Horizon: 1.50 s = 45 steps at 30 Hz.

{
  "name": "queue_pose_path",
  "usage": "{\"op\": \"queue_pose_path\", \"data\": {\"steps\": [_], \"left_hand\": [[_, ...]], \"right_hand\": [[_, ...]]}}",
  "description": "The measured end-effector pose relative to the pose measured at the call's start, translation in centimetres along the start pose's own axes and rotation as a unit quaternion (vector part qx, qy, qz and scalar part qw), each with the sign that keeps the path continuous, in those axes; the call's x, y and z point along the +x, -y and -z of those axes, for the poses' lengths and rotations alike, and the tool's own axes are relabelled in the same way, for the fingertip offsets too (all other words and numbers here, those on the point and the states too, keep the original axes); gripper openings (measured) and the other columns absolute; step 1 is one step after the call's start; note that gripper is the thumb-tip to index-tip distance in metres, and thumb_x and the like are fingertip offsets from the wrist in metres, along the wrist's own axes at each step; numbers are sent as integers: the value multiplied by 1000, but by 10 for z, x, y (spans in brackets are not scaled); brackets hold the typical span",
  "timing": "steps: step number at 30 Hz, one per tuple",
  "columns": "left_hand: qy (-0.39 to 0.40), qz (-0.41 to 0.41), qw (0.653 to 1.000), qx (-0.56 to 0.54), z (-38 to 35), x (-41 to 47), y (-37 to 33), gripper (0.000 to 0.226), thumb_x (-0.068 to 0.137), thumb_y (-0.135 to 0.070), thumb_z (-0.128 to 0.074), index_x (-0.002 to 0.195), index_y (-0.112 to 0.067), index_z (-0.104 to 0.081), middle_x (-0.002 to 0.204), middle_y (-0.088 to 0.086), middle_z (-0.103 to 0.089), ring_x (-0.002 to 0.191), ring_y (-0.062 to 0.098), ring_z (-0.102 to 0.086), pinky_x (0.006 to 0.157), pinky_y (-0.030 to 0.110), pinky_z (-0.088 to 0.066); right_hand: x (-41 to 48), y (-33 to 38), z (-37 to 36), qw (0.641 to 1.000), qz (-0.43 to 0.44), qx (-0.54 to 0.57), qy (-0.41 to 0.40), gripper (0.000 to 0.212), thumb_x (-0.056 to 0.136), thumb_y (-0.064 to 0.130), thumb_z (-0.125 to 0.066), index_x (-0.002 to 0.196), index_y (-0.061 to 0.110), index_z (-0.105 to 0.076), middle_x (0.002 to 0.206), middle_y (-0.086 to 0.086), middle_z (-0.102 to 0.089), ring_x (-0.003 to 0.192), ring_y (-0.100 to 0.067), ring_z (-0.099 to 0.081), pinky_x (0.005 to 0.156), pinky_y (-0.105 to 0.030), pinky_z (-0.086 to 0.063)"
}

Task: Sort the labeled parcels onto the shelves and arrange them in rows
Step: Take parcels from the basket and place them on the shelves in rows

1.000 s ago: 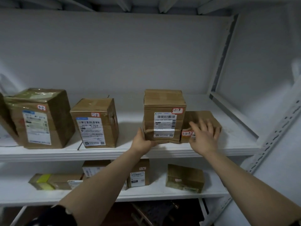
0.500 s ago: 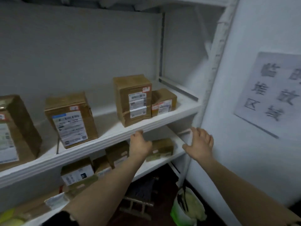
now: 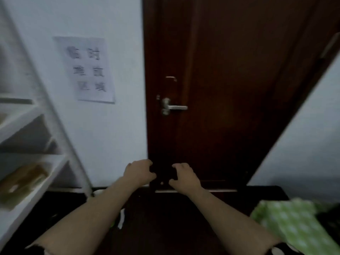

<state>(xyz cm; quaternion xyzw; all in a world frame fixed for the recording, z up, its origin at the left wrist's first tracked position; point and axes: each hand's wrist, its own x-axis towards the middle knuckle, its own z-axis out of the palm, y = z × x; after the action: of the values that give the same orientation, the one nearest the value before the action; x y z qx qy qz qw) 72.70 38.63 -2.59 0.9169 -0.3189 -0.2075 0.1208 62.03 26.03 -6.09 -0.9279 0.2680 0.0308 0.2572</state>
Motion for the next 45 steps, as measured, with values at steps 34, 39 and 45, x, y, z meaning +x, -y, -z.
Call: {"op": "queue_pose_path", "data": {"steps": [34,39,45], "left_hand": [[209,-354,844,345,-435,67,-812,59,98,-39,-42,146,-5,-31,151,23,-20,140,39,-17,111,42,-24],[205,-323,823,421,-483,102,-820,97,91,-55,-45,150,-1,10,149,25,33,138,40,32,115,52,5],[261,-284,840,381,-508,104,-840,105,83,-52,-64,149,-35,16,144,20,43,140,43,24,109,67,-4]], "right_hand": [[-318,-707,241,780,-485,234,-319,40,92,20,-54,132,20,-49,131,-2,-48,113,-17,-52,91,-25,-42],[-296,-749,244,777,-496,260,-287,40,94,19,-54,133,21,-48,134,-1,-47,120,-16,-49,99,-26,-40],[-288,-778,246,774,-504,280,-263,40,94,20,-53,134,21,-48,136,-1,-46,121,-15,-49,99,-26,-42]]}}
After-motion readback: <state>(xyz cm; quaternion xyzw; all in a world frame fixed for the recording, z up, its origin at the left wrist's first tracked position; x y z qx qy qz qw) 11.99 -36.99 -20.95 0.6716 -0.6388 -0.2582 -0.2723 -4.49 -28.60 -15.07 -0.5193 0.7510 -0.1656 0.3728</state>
